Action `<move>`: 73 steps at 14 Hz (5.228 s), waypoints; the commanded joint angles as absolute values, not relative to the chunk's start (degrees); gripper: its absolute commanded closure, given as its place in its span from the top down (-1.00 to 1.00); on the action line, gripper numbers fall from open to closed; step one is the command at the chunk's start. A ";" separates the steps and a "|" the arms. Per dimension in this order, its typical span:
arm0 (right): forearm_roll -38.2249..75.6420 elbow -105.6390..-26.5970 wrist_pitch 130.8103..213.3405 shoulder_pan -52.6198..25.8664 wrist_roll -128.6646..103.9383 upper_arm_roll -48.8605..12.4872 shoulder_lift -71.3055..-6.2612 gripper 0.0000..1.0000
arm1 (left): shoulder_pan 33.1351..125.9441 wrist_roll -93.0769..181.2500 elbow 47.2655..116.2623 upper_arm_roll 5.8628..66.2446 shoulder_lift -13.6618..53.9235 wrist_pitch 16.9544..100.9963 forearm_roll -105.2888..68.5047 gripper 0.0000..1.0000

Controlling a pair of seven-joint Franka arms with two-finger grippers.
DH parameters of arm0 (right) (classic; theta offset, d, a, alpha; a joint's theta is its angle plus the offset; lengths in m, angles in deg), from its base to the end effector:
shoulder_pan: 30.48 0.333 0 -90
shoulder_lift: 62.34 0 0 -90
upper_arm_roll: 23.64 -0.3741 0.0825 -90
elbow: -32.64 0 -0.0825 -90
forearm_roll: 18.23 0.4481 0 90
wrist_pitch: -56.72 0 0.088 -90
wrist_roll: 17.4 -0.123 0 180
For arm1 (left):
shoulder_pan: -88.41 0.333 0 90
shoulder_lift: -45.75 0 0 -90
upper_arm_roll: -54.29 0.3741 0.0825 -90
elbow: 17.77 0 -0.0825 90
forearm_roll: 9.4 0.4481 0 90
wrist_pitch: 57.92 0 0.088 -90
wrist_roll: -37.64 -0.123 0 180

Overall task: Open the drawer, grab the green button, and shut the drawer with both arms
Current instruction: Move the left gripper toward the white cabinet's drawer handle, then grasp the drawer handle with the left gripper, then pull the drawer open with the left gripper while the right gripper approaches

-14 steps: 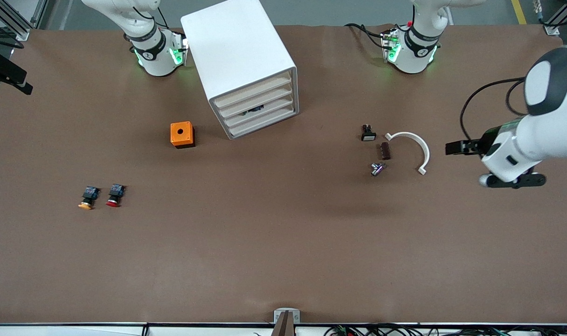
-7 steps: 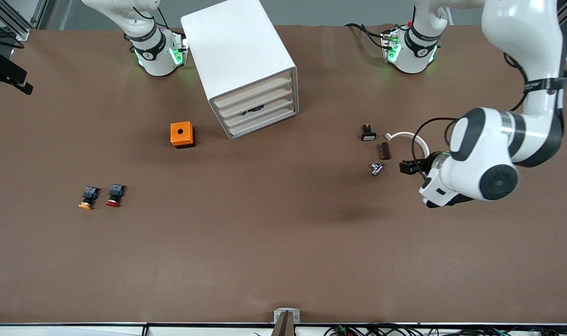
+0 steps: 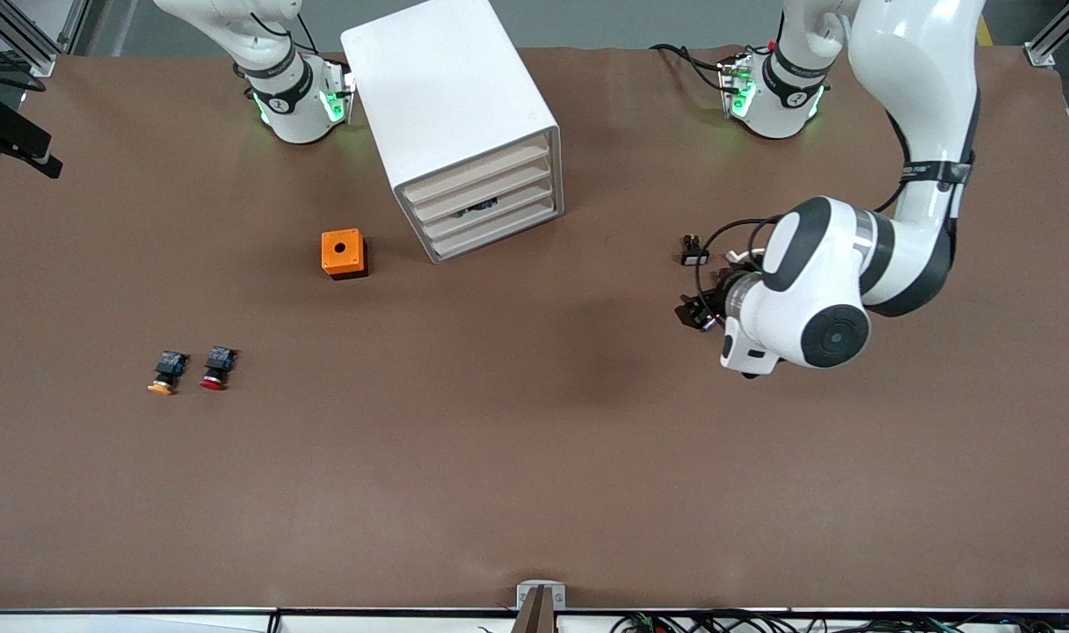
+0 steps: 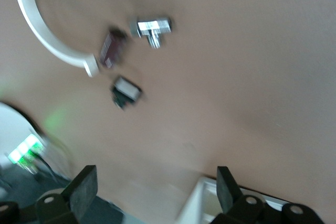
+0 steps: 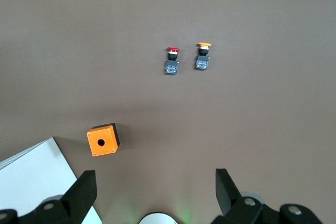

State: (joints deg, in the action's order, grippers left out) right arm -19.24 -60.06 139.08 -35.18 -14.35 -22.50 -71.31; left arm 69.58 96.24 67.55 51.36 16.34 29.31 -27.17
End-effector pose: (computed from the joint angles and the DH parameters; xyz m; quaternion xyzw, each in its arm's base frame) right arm 0.5414 -0.0588 0.7213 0.9996 -0.0253 -0.0125 0.0063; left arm 0.6574 -0.2983 0.3630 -0.8993 -0.3307 0.2852 0.0256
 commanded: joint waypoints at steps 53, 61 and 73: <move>-22.18 -54.02 140.66 -34.78 -20.37 -22.76 -54.25 1.00 | 51.59 162.62 60.01 47.70 -13.31 20.56 -67.93 -0.71; -22.09 -54.55 140.30 -31.27 -28.73 -22.76 -54.43 1.00 | 52.99 164.90 59.75 48.49 -13.92 20.91 -67.85 -0.86; -18.75 -54.72 140.04 -23.37 -51.29 -22.76 -54.43 1.00 | 63.44 164.46 59.22 48.75 -13.57 27.15 -71.63 -0.81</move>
State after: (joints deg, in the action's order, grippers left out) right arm -19.16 -54.87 140.66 -25.36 -46.72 -22.83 -54.17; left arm 61.97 164.74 60.21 48.81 -13.37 26.02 -69.92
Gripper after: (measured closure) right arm 0.000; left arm 0.903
